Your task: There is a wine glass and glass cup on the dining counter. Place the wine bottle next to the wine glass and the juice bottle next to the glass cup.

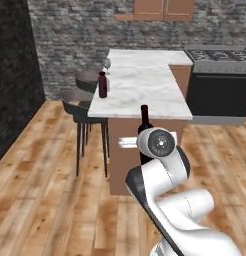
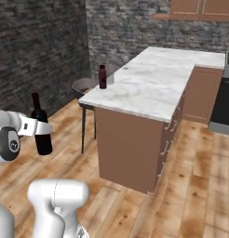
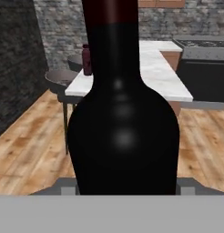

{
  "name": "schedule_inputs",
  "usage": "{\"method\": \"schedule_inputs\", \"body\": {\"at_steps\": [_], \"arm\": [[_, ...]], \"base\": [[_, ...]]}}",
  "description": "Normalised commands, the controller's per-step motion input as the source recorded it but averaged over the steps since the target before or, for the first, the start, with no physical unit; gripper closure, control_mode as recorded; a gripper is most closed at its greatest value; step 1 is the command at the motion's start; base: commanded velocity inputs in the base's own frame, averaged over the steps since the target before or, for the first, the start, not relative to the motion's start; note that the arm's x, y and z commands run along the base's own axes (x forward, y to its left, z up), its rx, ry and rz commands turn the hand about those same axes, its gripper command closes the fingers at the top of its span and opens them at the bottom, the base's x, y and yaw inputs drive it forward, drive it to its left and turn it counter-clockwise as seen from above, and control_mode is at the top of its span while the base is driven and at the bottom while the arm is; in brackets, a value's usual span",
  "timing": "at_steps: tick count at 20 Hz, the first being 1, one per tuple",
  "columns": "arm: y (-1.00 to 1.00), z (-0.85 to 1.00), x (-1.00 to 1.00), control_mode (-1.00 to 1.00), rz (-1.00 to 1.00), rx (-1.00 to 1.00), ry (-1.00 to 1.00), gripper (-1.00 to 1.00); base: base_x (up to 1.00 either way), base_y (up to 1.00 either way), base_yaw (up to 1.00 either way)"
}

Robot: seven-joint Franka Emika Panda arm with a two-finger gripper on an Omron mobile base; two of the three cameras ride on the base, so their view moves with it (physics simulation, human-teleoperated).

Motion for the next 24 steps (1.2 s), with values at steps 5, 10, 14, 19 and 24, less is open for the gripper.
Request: {"method": "schedule_inputs", "body": {"at_steps": [5,10,14,19,24], "arm": [[0.0,0.0,0.0,1.0,0.0,0.0,0.0,1.0],[0.0,0.0,0.0,1.0,0.0,0.0,0.0,1.0],[0.0,0.0,0.0,1.0,0.0,0.0,0.0,1.0],[0.0,0.0,0.0,1.0,0.0,0.0,0.0,1.0],[0.0,0.0,0.0,1.0,0.0,0.0,0.0,1.0]], "base": [[0.57,0.7,-0.06],[0.59,0.68,-0.07],[0.61,0.64,-0.09],[0.63,0.57,-0.16],[0.64,0.53,-0.19]]}}
